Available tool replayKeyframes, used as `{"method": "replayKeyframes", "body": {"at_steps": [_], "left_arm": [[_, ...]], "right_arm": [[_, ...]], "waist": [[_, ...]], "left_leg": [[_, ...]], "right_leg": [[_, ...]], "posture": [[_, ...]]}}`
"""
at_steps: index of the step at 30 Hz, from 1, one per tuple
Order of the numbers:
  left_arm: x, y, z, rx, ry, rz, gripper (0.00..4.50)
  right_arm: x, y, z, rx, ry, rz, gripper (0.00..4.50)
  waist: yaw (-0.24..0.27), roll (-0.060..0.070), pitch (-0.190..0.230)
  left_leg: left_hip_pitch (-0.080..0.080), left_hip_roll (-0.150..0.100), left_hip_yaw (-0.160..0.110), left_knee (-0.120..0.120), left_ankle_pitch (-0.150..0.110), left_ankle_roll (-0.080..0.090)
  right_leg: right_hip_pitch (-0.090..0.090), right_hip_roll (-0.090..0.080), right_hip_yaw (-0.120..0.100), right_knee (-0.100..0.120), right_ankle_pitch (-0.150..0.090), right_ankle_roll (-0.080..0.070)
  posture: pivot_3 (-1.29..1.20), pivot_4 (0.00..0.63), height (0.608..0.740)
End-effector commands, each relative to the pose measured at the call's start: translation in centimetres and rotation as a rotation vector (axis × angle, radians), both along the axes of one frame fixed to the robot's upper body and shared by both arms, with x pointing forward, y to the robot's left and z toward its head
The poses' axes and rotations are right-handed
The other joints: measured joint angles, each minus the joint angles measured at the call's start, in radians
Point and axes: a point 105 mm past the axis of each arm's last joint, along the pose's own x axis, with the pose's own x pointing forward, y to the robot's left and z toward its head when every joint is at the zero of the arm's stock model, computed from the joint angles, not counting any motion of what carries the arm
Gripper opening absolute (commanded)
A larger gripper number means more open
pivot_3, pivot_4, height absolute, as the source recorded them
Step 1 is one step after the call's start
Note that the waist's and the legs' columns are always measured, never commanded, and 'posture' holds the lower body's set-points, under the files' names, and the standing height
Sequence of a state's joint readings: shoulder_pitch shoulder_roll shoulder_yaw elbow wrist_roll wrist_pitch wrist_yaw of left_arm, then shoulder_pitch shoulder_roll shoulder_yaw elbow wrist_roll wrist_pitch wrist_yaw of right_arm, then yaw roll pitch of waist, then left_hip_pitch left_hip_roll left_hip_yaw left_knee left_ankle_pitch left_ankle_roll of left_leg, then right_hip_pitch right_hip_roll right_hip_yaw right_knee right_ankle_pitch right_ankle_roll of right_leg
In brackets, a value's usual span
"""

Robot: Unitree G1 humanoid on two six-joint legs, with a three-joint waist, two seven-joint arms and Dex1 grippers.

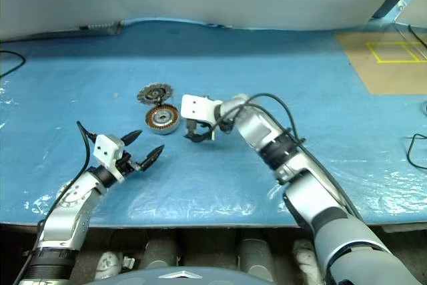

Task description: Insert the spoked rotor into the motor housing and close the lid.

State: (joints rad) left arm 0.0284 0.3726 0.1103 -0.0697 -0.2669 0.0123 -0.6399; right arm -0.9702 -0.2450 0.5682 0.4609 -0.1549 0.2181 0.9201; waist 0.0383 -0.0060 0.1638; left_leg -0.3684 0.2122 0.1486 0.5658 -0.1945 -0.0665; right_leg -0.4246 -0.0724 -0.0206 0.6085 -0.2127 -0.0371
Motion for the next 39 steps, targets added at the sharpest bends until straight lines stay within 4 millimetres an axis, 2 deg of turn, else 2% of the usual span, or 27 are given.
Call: {"method": "replayKeyframes", "body": {"at_steps": [1, 9, 13, 17, 29, 32, 39], "left_arm": [[-0.3, -0.3, 1.4, -0.005, -0.045, 0.003, 4.5], [-0.5, -0.4, 1.6, -0.017, -0.043, 0.029, 4.5], [-0.7, -0.1, 1.4, -0.023, -0.039, 0.039, 4.5], [-0.9, 0.1, 1.0, -0.025, -0.035, 0.048, 4.5], [-1.1, 0.2, 1.1, -0.029, -0.041, 0.066, 4.5], [-1.1, 0.3, 1.1, -0.029, -0.041, 0.066, 4.5], [-0.7, 0.1, 0.9, -0.026, -0.036, 0.056, 4.5]], "right_arm": [[0.5, 1.7, 1.1, -0.018, -0.068, 0.061, 4.49], [-0.2, 5.2, 0.2, -0.063, -0.08, 0.182, 4.49], [-0.4, 6.1, -0.4, -0.088, -0.085, 0.213, 4.49], [-0.2, 6.6, -0.8, -0.107, -0.083, 0.212, 4.49], [0.7, 6.4, -1.6, -0.131, -0.045, 0.133, 4.49], [0.7, 6.1, -1.8, -0.141, -0.043, 0.138, 3.92], [0.9, 5.6, -1.6, -0.138, -0.046, 0.143, 1.46]], "waist": [[0.0, 0.0, 0.0], [-0.001, 0.0, 0.0], [-0.001, 0.0, 0.0], [-0.001, 0.001, 0.001], [0.0, 0.004, 0.002], [0.0, 0.004, 0.002], [0.0, 0.004, 0.002]], "left_leg": [[0.0, 0.0, 0.0, 0.0, 0.0, 0.0], [0.0, 0.003, 0.0, 0.0, 0.0, 0.001], [0.0, 0.01, 0.0, 0.002, 0.0, 0.001], [0.0, 0.015, 0.0, 0.002, 0.0, 0.0], [0.001, 0.016, 0.001, 0.007, 0.0, 0.0], [0.001, 0.016, 0.001, 0.008, 0.0, 0.0], [0.001, 0.017, 0.001, 0.008, -0.001, 0.0]], "right_leg": [[0.0, 0.0, 0.0, 0.0, 0.0, 0.0], [0.0, 0.002, -0.002, 0.001, -0.001, -0.002], [0.0, 0.009, -0.002, 0.001, -0.002, -0.005], [-0.001, 0.014, -0.002, 0.003, -0.003, -0.009], [-0.003, 0.014, -0.002, 0.012, -0.004, -0.011], [-0.003, 0.014, -0.002, 0.013, -0.004, -0.011], [-0.003, 0.014, -0.002, 0.013, -0.004, -0.012]], "posture": [[0.0, 0.15, 0.74], [0.0, 0.15, 0.74], [0.0, 0.15, 0.74], [0.0, 0.15, 0.74], [0.0, 0.15, 0.74], [0.0, 0.15, 0.74], [0.0, 0.15, 0.74]]}}
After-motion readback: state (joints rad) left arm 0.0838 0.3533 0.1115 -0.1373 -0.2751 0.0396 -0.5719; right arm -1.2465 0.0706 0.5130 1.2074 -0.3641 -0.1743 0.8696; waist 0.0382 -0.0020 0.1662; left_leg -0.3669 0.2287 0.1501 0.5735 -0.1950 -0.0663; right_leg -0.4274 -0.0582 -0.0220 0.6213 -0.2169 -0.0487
